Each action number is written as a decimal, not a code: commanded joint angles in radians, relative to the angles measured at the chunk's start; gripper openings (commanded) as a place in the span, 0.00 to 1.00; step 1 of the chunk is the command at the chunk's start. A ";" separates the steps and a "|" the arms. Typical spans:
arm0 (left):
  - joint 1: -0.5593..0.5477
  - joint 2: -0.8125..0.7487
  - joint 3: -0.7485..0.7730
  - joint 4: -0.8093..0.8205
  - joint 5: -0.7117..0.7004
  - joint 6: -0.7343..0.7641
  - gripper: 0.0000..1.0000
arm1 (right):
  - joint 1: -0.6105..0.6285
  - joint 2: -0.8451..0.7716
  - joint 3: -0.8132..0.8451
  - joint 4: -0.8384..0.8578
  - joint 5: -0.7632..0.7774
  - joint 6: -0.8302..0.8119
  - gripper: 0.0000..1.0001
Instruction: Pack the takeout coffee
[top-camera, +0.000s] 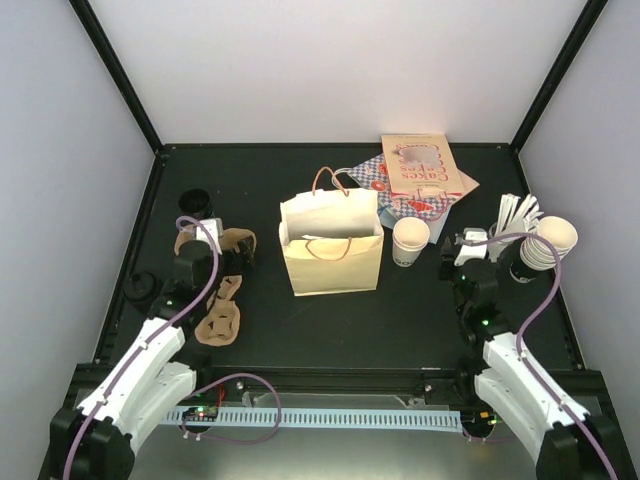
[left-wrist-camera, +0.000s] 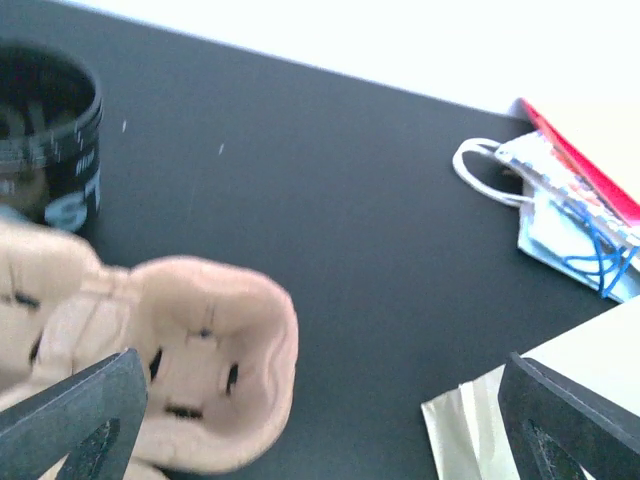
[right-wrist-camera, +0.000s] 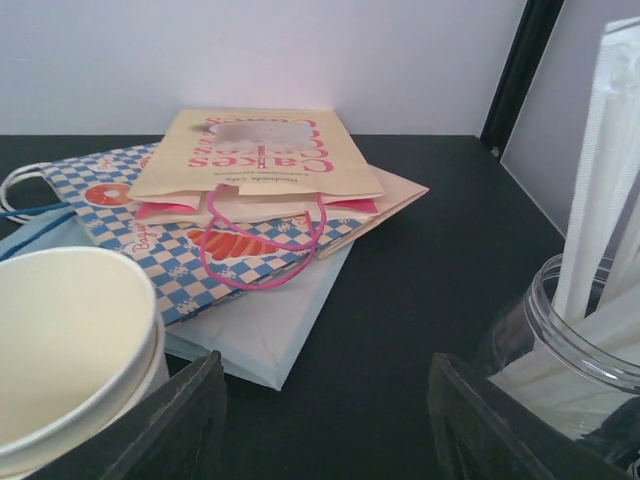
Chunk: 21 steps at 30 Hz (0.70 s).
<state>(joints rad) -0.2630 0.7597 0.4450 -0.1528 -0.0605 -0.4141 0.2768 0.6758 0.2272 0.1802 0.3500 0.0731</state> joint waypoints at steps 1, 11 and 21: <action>0.002 -0.053 -0.078 0.262 0.007 0.165 0.99 | -0.027 0.124 -0.013 0.215 0.020 -0.004 0.59; 0.006 0.102 -0.118 0.520 -0.263 0.339 0.99 | -0.138 0.397 -0.017 0.545 -0.084 -0.084 0.61; 0.098 0.387 -0.096 0.804 -0.235 0.421 0.99 | -0.195 0.565 0.055 0.691 -0.181 -0.122 0.65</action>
<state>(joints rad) -0.2104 1.0718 0.3058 0.4885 -0.3119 -0.0372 0.1043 1.1976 0.2226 0.7528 0.2066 -0.0353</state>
